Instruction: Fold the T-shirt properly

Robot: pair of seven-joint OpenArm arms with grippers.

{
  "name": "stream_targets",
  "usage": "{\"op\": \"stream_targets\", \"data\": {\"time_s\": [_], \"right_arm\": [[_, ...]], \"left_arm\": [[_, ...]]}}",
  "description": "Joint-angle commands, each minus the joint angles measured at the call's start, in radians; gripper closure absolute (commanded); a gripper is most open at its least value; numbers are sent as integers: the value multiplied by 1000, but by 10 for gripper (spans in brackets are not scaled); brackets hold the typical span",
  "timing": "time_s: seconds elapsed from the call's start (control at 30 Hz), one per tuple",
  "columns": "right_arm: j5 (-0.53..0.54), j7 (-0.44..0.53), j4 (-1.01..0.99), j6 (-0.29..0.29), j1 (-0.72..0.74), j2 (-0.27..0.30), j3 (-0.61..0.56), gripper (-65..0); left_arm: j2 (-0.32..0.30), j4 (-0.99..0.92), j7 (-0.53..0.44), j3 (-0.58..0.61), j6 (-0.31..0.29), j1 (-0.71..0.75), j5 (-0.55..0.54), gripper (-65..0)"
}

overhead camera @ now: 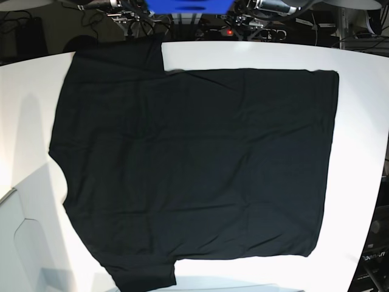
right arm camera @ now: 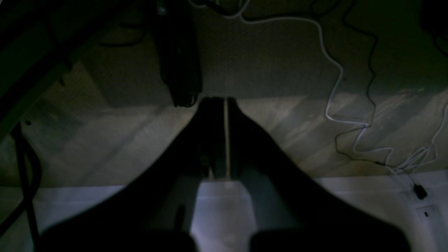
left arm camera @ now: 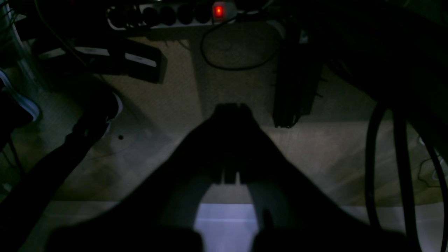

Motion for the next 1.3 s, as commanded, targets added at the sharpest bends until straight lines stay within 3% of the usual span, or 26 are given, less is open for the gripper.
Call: {"op": "stream_targets", "data": {"time_s": [0.0, 0.4, 0.57, 1.0, 1.27], "right_arm": [[4, -1, 2, 25, -3, -1, 1, 0], [4, -1, 5, 25, -24, 19, -4, 0], [4, -1, 145, 25, -113, 31, -3, 0], [4, -5, 464, 25, -356, 24, 2, 0], [4, -2, 863, 25, -594, 24, -1, 0]], "left_arm": [[-1, 2, -3, -1, 4, 2, -2, 0], [-11, 4, -5, -1, 4, 25, -2, 0], [-29, 24, -6, -2, 1, 51, -2, 0], [-89, 525, -5, -2, 1, 378, -4, 0], [-123, 820, -5, -2, 1, 558, -4, 0]]}}
